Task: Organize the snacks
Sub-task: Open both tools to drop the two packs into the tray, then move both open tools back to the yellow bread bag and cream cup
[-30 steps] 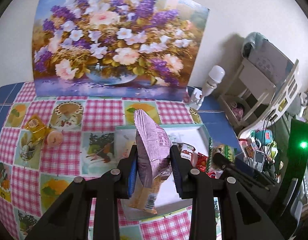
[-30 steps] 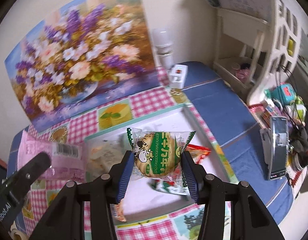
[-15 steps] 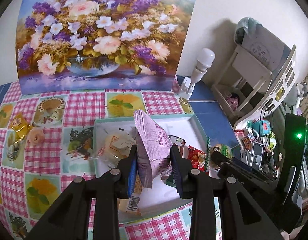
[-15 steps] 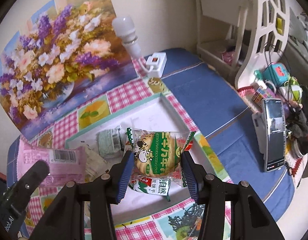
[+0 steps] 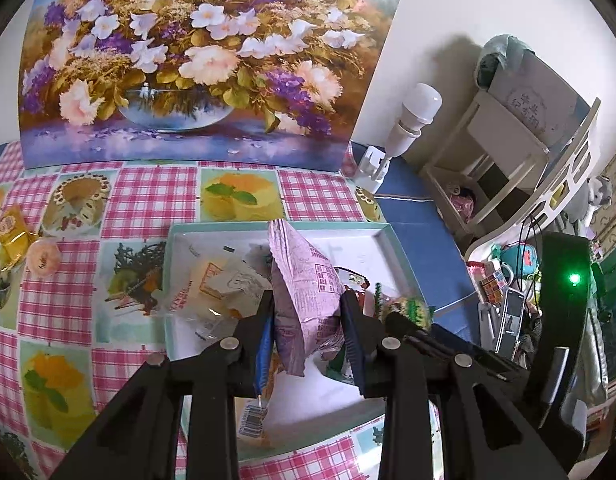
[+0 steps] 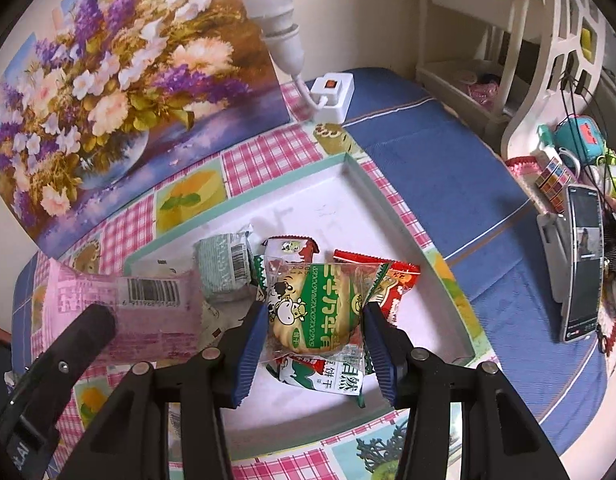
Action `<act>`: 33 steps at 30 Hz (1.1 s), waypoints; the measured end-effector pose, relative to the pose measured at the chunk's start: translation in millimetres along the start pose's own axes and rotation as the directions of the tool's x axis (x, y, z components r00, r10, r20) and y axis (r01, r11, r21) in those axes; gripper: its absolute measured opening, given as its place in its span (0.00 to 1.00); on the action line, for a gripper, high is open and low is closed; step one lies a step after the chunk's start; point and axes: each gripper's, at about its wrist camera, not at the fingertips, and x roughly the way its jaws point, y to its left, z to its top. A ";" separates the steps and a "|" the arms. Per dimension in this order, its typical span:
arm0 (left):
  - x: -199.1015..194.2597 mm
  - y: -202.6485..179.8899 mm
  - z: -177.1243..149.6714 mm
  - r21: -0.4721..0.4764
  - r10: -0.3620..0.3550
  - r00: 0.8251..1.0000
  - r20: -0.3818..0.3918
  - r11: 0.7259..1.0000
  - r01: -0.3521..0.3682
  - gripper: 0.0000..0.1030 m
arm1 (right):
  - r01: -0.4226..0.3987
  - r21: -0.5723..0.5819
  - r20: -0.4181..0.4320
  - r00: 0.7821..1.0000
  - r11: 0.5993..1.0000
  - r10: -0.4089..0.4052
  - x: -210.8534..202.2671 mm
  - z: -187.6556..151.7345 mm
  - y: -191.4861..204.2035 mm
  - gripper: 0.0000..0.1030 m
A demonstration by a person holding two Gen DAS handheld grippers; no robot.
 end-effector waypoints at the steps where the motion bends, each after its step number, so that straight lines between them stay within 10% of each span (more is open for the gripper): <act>1: 1.2 -0.6 -0.3 0.003 0.000 1.000 0.001 1.000 0.000 0.32 | 0.001 -0.001 -0.005 1.000 1.000 -0.001 2.1 -0.3 0.6 0.51; 7: 11.3 -1.7 -2.3 0.013 0.013 1.000 -0.013 1.000 -0.013 0.33 | 0.011 -0.012 -0.028 1.000 1.000 -0.012 10.4 -1.6 4.3 0.52; 11: 10.5 3.8 -1.8 0.012 0.061 0.998 -0.021 0.998 -0.060 0.60 | 0.038 -0.027 -0.037 0.999 0.999 -0.039 15.3 -2.5 6.0 0.55; 17: -8.4 33.7 -2.2 -0.028 0.134 0.991 -0.025 0.991 -0.134 0.63 | 0.035 -0.063 -0.030 0.999 0.997 -0.037 14.8 -1.5 12.1 0.68; 28: -80.1 229.8 29.2 -0.328 0.372 0.928 -0.017 0.875 -0.357 0.75 | -0.139 -0.225 0.112 0.980 0.964 0.167 -27.7 7.4 115.5 0.68; 33: -75.3 297.6 32.2 -0.393 0.344 0.935 -0.083 0.851 -0.348 0.75 | -0.271 -0.385 0.042 0.950 0.882 0.310 -11.0 -11.1 209.0 0.68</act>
